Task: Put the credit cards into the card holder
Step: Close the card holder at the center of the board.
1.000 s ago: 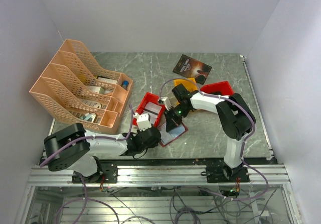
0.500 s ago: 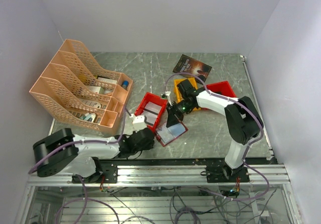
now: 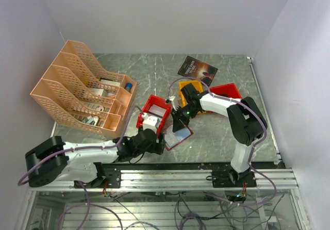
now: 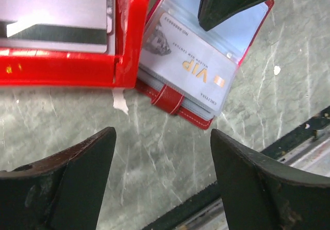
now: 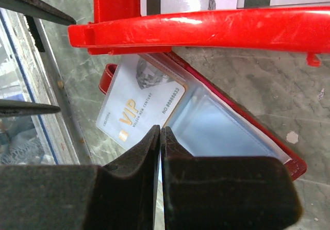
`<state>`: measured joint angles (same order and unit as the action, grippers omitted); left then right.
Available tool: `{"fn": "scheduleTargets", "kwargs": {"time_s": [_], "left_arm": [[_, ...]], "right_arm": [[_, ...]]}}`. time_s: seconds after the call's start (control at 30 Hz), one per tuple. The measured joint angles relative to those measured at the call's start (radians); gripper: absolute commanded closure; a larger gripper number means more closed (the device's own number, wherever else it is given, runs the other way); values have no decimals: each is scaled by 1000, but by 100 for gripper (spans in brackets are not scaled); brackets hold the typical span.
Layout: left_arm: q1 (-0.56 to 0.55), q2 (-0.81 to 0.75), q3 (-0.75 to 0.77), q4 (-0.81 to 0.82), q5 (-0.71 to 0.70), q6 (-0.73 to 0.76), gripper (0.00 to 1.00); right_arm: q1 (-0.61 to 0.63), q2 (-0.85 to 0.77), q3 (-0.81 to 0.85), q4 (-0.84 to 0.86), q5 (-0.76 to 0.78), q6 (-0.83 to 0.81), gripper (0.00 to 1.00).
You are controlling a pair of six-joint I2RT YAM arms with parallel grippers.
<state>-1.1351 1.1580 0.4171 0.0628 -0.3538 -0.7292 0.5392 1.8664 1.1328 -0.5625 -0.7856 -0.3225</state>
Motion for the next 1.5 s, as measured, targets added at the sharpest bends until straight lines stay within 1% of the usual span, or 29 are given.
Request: {"fn": "scheduleTargets", "kwargs": {"time_s": [0.07,0.17,0.3,0.33,0.4,0.5,0.57,0.97,1.17,1.23,1.37,1.43,1.5], "left_arm": [[0,58,43,-11,-5,56,13],[-1,114,86,-16,-23,107,20],[-2,148,104,-19,-57,157,43],[-2,155,105,-21,-62,165,46],[-2,180,113,-23,-66,184,47],[-2,209,117,-21,-62,203,44],[-2,221,117,-20,-56,212,44],[-3,230,117,42,-26,236,44],[-3,277,117,64,-23,247,51],[-5,286,117,67,-24,253,54],[-14,290,123,68,-34,256,66],[-23,289,126,68,-48,253,75],[-33,284,126,66,-70,242,80]], "right_arm": [[0,5,0,0,9,0,95],[0,10,0,0,17,0,95],[0,16,0,-2,22,0,95],[0,17,0,-2,23,0,95],[0,19,0,-4,24,0,95],[0,26,0,-5,26,0,95],[0,29,0,-6,28,0,95],[0,34,0,-7,34,4,95],[0,37,0,-8,35,5,95],[0,38,0,-8,35,5,95],[0,41,0,-8,39,8,95],[0,44,0,-7,42,11,95],[0,47,0,-7,43,14,95]]}}
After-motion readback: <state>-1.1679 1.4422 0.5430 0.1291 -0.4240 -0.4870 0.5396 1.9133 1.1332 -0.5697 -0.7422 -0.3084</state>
